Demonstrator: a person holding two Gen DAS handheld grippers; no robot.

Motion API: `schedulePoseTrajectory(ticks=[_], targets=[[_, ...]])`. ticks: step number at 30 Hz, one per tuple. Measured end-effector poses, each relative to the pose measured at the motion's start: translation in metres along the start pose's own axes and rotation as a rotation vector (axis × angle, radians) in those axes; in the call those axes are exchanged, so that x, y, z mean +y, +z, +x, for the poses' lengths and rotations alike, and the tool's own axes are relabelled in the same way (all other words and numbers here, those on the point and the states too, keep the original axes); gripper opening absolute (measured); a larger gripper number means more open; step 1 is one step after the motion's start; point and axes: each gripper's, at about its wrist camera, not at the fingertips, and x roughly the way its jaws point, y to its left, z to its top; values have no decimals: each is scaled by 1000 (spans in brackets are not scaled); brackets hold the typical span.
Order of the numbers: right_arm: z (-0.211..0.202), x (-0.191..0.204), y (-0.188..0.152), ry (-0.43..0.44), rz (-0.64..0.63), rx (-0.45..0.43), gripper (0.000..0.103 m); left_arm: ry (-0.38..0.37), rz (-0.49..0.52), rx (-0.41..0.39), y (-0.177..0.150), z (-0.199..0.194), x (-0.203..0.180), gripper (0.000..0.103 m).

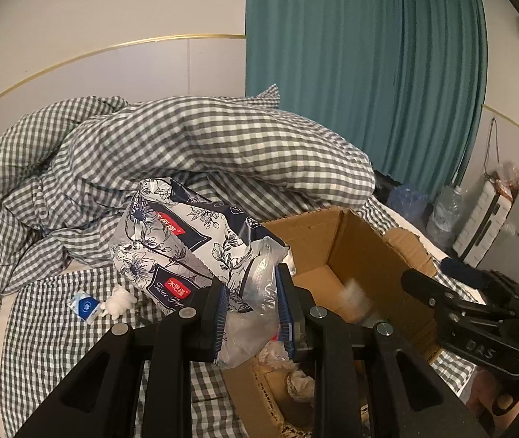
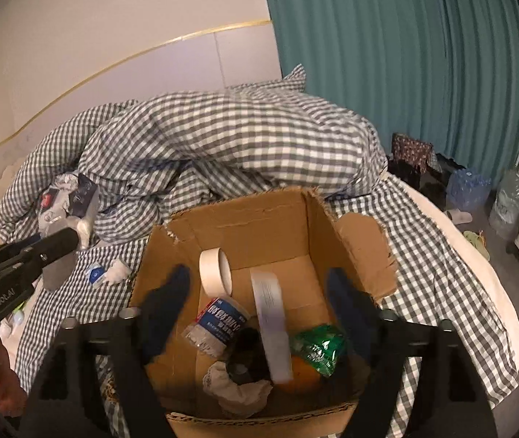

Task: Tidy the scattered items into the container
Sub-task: 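Release the white tube from the right gripper while the left gripper drops the tissue pack, then move both grippers back toward the remaining small items on the bed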

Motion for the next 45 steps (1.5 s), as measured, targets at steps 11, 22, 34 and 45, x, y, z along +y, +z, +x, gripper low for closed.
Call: schedulePoseTrajectory(ticks=[11,22,34,45], targets=[[-24,-37,5,-72,56,-63,86,-64,52,37,-2,20,-39,25],[-35,-66,-2,-99,83,-66,86,-103,94,88,-10,43,-79,37],[-41,-58,0,-95,80,-79,87,-103,55,60,-5,28,-66,86],[-51,-18,9,-85,34,-95,93,-41,-10,26,-2,3,-18,99]])
